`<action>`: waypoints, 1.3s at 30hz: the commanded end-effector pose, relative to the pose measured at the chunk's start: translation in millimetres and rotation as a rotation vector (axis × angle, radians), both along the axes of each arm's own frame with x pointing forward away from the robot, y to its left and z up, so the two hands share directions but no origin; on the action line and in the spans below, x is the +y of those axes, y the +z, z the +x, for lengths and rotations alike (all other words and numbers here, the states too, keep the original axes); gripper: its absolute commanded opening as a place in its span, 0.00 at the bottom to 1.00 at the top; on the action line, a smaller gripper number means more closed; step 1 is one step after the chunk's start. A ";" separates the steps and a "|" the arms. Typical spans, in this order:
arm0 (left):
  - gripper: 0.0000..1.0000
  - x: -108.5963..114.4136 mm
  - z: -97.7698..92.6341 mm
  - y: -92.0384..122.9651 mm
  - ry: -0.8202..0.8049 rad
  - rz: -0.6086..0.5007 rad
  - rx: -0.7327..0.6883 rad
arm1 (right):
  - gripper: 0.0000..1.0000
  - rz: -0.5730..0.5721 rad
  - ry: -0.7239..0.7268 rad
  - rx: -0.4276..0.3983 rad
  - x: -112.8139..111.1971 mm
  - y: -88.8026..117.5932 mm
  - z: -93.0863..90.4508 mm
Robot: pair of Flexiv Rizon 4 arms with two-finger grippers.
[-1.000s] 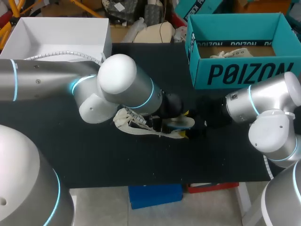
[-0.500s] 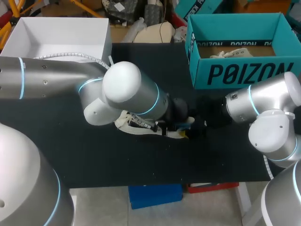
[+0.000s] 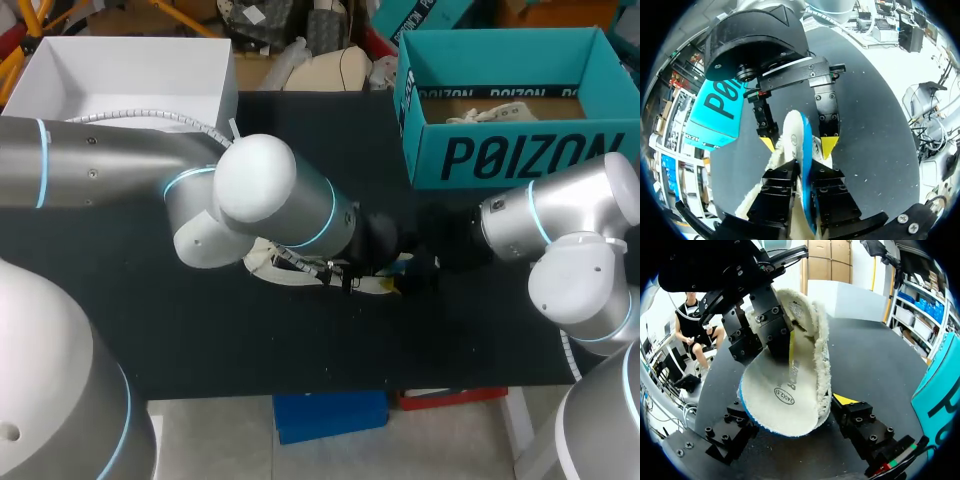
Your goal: Take the shoe out of the shoebox, open the shoe tongue, remove and reinsert the insole, then place the shoe into the shoebox
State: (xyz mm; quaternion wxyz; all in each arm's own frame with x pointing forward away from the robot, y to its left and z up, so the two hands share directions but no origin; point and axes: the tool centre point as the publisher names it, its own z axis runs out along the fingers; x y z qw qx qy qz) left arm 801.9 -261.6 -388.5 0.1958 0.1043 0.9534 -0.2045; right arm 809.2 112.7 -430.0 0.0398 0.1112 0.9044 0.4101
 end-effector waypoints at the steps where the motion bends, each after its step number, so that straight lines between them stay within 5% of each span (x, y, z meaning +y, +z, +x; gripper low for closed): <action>1: 0.00 1.1 -2.0 -1.1 -0.005 -0.001 -0.001 | 0.00 -0.002 -0.002 0.001 1.7 -1.8 0.0; 6: 0.00 10.3 -9.5 16.6 -0.043 -0.043 0.004 | 0.00 -0.002 -0.002 0.001 1.7 -1.8 0.0; 15: 0.00 19.4 -38.0 96.0 -0.085 -0.209 0.044 | 0.00 -0.002 -0.002 0.001 1.7 -1.8 0.0; 25: 0.00 -5.9 -74.9 212.3 -0.012 -0.457 0.265 | 0.00 -0.002 -0.002 0.001 1.7 -1.8 0.0; 31: 0.00 -1.6 -84.6 285.7 0.007 -0.658 0.461 | 0.00 -0.002 -0.002 0.001 1.7 -1.8 0.0; 39: 0.00 -0.6 -85.4 291.9 -0.008 -0.668 0.492 | 0.00 -0.002 -0.002 0.001 1.7 -1.8 0.0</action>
